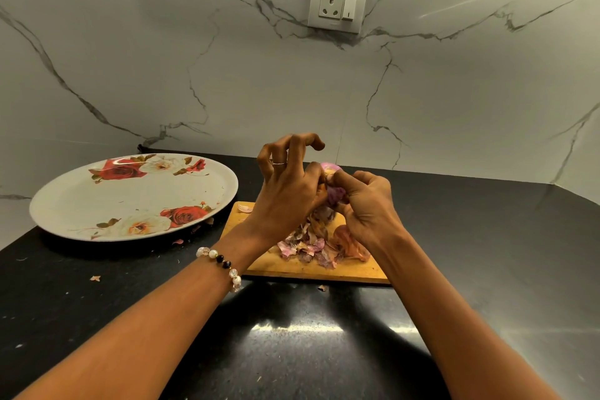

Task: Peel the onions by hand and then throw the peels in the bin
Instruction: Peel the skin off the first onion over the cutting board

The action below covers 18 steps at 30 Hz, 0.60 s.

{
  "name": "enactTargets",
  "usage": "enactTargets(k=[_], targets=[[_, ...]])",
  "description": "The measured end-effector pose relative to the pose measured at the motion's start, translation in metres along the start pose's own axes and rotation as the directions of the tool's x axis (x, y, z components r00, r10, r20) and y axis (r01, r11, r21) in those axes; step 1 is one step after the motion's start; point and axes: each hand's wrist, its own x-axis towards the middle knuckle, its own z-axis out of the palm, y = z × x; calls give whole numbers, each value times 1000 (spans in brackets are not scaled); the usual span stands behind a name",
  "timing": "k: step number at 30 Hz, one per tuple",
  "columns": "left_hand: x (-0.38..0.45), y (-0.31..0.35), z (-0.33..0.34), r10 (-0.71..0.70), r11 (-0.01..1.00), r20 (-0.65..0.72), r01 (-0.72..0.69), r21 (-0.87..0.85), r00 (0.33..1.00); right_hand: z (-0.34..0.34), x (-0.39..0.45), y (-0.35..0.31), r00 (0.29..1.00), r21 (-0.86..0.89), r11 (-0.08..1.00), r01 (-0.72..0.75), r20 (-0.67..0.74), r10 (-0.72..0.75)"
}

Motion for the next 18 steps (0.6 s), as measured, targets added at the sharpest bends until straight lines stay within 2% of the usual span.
enactTargets(k=[5, 7, 9, 13, 18], targets=[[2, -1, 3, 34, 999, -23, -34, 29, 999, -1, 1, -2, 1000, 0, 1000, 9, -8, -9], [1, -2, 3, -44, 997, -24, 43, -65, 999, -1, 0, -5, 1000, 33, 999, 11, -1, -10], [-1, -1, 3, -181, 967, -6, 177, -183, 984, -4, 2, -8, 1000, 65, 997, 31, -6, -30], [-3, -1, 2, -394, 866, 67, 394, -309, 917, -8, 1, -12, 999, 121, 992, 35, 28, -39], [-4, 7, -3, -393, 883, -6, 376, -280, 919, -4, -4, -9, 996, 125, 992, 25, 78, -35]])
